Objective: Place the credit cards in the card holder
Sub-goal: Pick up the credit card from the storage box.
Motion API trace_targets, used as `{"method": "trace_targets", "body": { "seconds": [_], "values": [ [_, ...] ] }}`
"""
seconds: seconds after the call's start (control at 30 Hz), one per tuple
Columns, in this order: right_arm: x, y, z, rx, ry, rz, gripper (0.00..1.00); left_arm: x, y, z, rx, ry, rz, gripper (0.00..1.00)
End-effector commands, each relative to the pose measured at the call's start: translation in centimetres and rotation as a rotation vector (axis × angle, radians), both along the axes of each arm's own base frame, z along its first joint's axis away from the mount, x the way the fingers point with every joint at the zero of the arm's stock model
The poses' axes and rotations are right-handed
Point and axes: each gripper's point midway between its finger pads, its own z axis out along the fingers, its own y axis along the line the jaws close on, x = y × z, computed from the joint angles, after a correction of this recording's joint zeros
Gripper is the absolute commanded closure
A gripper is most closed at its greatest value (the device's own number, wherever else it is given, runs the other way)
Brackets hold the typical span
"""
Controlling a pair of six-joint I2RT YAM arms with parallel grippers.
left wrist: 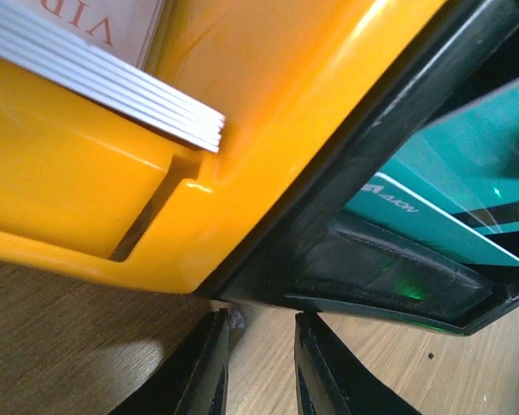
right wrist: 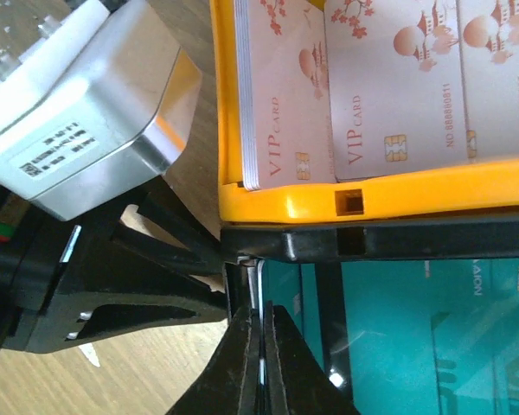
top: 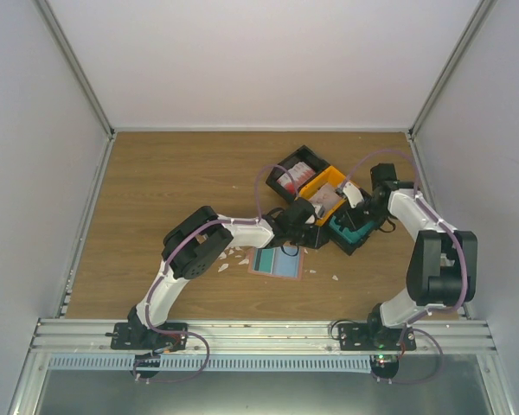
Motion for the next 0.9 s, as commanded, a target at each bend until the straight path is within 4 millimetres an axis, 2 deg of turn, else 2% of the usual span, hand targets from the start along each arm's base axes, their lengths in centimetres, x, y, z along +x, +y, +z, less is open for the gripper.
{"method": "trace_targets", "body": {
  "seconds": [0.0, 0.2, 0.37, 0.47, 0.63, 0.73, 0.77, 0.8, 0.87],
  "values": [
    [-0.8, -0.2, -0.8, -0.036, 0.031, -0.004, 1.00, 1.4, 0.4, 0.8, -0.006, -0.049, 0.035, 0.74],
    [0.5, -1.6, 1.1, -0.106, -0.068, -0.043, 0.99, 1.7, 0.8, 2.1, -0.014, -0.076, 0.045, 0.74],
    [1.5, -2.9, 4.0, -0.136, -0.171, -0.099, 1.00, 1.5, 1.2, 4.3, -0.032, -0.117, 0.033, 0.72],
    [1.5, -3.4, 6.3, -0.146, -0.241, -0.132, 1.00, 1.5, 1.9, 5.8, -0.030, -0.157, 0.037, 0.67],
    [1.1, -3.0, 11.9, -0.090, -0.409, -0.191, 1.00, 1.7, 4.4, 8.6, -0.013, -0.239, 0.072, 0.58],
    [1.0, -2.3, 14.9, -0.018, -0.474, -0.225, 0.99, 1.5, 6.0, 11.4, -0.019, -0.295, 0.078, 0.53],
    [1.0, -2.0, 15.9, 0.018, -0.485, -0.245, 1.00, 1.4, 6.8, 13.0, -0.032, -0.322, 0.081, 0.51],
    [1.1, -1.8, 16.7, 0.061, -0.485, -0.281, 1.00, 1.1, 7.6, 14.0, -0.033, -0.339, 0.081, 0.49],
    [0.9, -1.3, 17.1, 0.157, -0.409, -0.384, 1.00, 0.8, 9.7, 15.8, -0.030, -0.366, 0.087, 0.44]
  ]
}}
